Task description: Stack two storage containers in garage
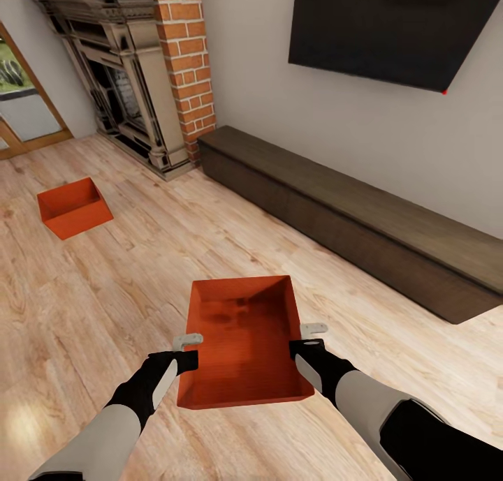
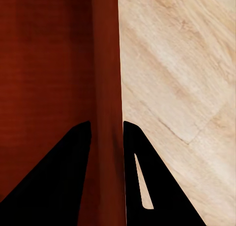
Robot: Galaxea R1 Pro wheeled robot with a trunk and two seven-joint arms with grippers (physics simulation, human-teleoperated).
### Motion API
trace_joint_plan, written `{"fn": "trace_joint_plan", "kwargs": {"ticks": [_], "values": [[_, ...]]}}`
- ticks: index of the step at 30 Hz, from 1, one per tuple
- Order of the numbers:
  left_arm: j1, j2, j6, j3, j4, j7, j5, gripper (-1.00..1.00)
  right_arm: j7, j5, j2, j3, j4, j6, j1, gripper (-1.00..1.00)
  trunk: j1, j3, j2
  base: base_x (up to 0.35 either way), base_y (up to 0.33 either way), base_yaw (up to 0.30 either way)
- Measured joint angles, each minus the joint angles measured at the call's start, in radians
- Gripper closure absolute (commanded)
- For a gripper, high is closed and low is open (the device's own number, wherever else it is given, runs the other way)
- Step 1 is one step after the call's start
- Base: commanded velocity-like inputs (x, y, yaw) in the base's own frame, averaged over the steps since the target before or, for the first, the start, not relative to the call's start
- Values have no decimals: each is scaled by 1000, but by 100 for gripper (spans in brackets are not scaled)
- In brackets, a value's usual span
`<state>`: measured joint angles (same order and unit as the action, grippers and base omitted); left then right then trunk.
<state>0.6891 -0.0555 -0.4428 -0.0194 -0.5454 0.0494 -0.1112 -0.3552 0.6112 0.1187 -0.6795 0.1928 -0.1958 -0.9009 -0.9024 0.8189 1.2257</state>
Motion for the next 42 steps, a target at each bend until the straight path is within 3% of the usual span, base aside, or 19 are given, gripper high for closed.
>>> {"fn": "trace_joint_plan", "kwargs": {"ticks": [42], "values": [[0,0,0,0,2,0,1,100,3,0,1,1,-5,3,0,100,161,-132,-294,0,0,0]]}}
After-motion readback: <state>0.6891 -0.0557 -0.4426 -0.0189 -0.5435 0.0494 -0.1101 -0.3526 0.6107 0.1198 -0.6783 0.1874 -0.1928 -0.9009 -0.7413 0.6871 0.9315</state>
